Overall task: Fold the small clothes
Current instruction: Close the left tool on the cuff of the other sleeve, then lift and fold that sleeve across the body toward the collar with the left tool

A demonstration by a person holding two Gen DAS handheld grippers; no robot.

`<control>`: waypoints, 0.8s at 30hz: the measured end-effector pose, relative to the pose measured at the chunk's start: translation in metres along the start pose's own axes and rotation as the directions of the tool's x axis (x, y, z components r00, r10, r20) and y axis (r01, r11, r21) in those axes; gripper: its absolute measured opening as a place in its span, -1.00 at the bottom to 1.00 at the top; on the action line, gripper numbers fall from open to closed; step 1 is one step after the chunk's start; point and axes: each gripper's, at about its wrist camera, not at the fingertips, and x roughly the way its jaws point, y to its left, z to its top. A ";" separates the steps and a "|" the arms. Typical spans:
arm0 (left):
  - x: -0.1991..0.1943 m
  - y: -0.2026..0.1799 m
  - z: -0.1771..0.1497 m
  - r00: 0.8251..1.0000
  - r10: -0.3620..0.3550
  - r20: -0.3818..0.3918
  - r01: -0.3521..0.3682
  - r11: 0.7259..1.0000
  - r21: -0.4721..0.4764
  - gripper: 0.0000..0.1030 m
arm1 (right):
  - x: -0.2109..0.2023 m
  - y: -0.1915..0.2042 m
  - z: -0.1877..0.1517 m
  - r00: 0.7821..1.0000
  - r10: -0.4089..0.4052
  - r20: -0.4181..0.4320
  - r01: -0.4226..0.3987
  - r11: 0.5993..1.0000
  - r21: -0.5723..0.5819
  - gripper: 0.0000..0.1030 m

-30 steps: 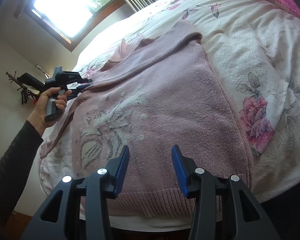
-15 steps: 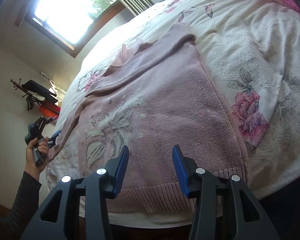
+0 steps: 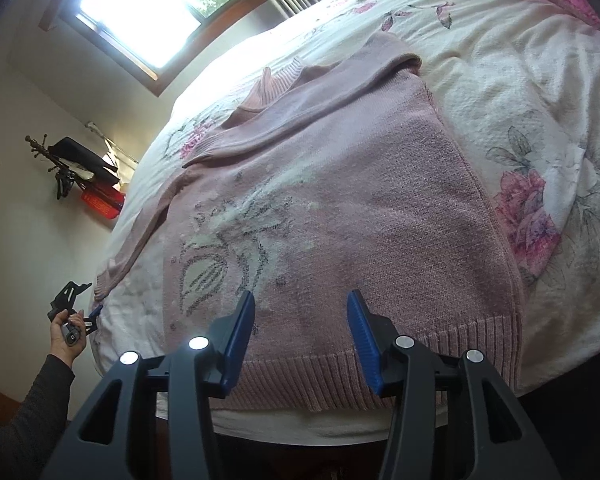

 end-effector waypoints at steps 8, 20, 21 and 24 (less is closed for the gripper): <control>-0.002 -0.015 0.005 0.999 -0.053 0.003 0.053 0.999 0.009 -0.84 | 0.002 0.012 0.001 1.000 -0.027 -0.003 0.027 1.000 -0.014 -0.04; -0.039 -0.250 -0.051 0.947 -0.320 -0.037 0.311 0.879 0.361 -0.87 | -0.017 0.001 0.001 0.999 0.023 0.045 -0.024 0.999 0.023 -0.04; -0.032 -0.279 -0.066 0.943 -0.328 -0.057 0.322 0.856 0.405 -0.87 | -0.020 -0.003 0.001 0.998 0.022 0.052 -0.024 0.999 0.035 -0.04; -0.022 -0.347 -0.124 0.935 -0.330 -0.127 0.345 0.771 0.535 -0.86 | -0.030 -0.017 0.000 0.997 0.015 0.073 -0.019 0.998 0.065 -0.04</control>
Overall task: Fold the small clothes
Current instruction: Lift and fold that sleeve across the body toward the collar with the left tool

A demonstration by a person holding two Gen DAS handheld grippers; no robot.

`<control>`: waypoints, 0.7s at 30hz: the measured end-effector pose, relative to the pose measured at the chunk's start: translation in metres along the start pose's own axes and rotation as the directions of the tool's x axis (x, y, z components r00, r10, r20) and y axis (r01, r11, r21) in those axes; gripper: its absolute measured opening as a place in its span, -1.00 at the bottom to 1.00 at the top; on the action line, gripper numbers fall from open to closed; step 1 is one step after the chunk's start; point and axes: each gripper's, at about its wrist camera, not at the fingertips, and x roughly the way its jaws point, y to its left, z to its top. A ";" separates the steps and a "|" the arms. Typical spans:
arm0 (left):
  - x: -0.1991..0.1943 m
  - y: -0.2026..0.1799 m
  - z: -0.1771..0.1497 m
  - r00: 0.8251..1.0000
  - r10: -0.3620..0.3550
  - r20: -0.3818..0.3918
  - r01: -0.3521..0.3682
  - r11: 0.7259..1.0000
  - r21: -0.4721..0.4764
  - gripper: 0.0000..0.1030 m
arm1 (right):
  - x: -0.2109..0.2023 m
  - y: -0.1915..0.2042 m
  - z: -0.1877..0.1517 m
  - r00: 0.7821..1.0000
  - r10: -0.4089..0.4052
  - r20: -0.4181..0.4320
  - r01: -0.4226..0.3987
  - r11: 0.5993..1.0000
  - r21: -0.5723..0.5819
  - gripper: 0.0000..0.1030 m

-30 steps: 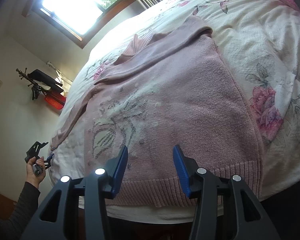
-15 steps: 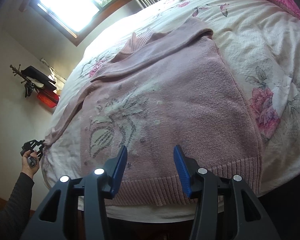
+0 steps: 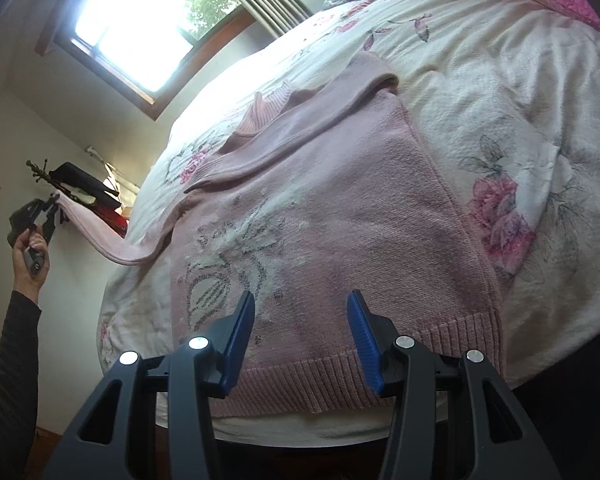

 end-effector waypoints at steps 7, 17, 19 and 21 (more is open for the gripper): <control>0.110 -0.120 -0.083 0.980 -0.011 -0.198 0.055 0.975 0.216 -0.86 | -0.021 -0.031 0.003 0.999 -0.018 0.041 0.015 0.998 0.057 -0.04; 0.253 -0.103 -0.231 0.871 0.125 -0.474 0.073 0.923 0.378 -0.86 | -0.024 -0.065 0.015 0.998 -0.053 0.042 0.048 0.993 0.110 -0.04; 0.274 -0.096 -0.257 0.844 0.158 -0.512 0.068 0.916 0.395 -0.87 | -0.023 -0.069 0.020 0.998 -0.059 0.038 0.054 0.992 0.115 -0.04; 0.288 -0.090 -0.280 0.822 0.183 -0.540 0.071 0.907 0.415 -0.87 | -0.020 -0.071 0.025 0.998 -0.061 0.031 0.057 0.992 0.114 -0.04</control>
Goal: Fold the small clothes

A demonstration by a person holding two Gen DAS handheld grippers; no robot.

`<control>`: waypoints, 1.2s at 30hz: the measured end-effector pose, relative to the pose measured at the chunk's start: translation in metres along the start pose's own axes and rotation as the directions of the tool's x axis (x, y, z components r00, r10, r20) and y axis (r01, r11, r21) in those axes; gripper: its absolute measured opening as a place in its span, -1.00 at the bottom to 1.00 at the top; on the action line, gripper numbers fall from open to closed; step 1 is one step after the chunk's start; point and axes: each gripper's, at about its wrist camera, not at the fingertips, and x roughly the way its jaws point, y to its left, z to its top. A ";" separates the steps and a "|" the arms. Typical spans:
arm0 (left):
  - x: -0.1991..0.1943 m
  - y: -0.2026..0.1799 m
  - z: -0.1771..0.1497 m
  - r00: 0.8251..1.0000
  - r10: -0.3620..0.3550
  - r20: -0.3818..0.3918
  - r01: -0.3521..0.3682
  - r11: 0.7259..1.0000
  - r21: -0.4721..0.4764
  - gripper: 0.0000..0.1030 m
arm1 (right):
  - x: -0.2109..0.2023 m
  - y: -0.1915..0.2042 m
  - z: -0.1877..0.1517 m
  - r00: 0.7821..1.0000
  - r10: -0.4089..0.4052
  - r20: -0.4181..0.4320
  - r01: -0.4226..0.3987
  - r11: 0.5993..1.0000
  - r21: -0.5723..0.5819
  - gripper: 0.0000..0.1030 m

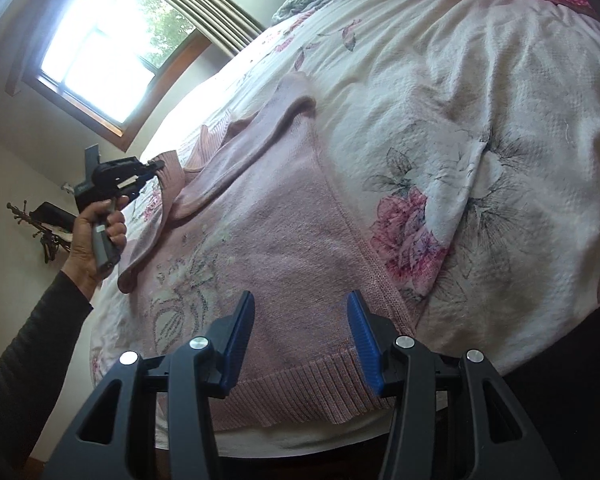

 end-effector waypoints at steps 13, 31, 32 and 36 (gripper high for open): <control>-0.045 0.052 -0.080 0.975 -0.215 0.046 0.220 0.965 -0.140 -0.08 | 0.133 0.088 0.151 0.932 0.254 -0.259 -0.286 0.953 -0.096 0.18; -0.154 0.108 -0.259 0.982 -0.165 0.089 0.184 0.935 -0.302 0.02 | 0.375 0.176 0.215 0.801 0.175 -0.572 -0.221 0.975 -0.012 0.05; -0.154 0.110 -0.261 0.981 -0.173 0.090 0.193 0.932 -0.308 0.02 | 0.374 0.177 0.213 0.799 0.173 -0.576 -0.222 0.975 -0.015 -0.25; -0.152 0.110 -0.262 0.981 -0.176 0.086 0.195 0.925 -0.325 0.02 | 0.368 0.190 0.217 0.796 0.181 -0.578 -0.247 0.968 -0.037 -0.84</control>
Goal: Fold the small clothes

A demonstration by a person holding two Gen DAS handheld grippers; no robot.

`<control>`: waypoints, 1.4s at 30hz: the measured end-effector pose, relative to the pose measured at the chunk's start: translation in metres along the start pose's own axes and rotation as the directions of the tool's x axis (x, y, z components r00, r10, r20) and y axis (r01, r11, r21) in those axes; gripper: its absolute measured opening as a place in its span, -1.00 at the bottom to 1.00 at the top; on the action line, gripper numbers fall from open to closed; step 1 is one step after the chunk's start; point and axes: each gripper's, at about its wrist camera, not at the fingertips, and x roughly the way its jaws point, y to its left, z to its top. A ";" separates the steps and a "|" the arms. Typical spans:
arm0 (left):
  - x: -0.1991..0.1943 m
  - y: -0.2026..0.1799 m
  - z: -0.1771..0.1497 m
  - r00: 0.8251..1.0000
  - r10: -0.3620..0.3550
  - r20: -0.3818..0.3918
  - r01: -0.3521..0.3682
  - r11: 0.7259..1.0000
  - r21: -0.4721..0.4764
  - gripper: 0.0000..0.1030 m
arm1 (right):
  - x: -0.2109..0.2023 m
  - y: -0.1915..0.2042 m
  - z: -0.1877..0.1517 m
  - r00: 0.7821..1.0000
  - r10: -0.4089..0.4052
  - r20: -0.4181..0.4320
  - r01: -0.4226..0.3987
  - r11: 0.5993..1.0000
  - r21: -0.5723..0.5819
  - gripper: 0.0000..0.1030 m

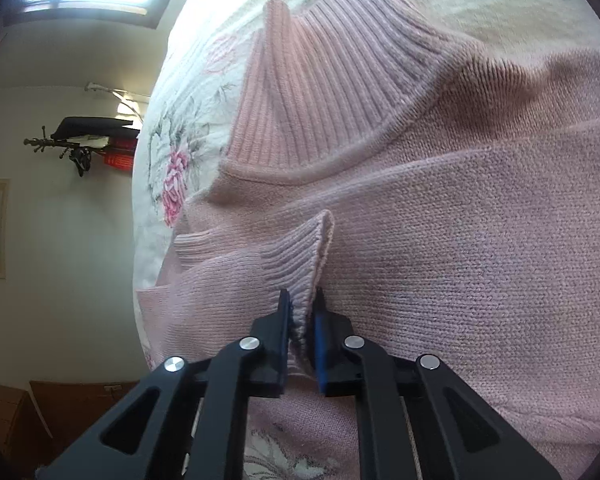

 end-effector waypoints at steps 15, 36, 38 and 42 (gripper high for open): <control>-0.008 -0.012 -0.012 0.999 -0.044 0.024 0.044 0.999 0.003 0.02 | -0.164 0.019 -0.012 0.960 -0.050 0.275 0.073 0.995 -0.074 -0.86; -0.004 -0.056 0.042 0.997 -0.063 0.045 0.058 0.991 0.117 0.01 | -0.203 -0.096 -0.035 0.940 -0.172 0.296 0.157 0.985 0.072 -0.86; 0.000 -0.062 0.056 0.997 -0.068 0.048 0.061 0.989 0.135 0.01 | -0.201 -0.105 -0.036 0.940 -0.181 0.290 0.164 0.983 0.085 -0.86; 0.012 -0.075 0.087 0.997 -0.071 0.037 0.064 0.983 0.172 0.02 | -0.192 -0.129 -0.038 0.944 -0.201 0.261 0.173 0.977 0.127 -0.59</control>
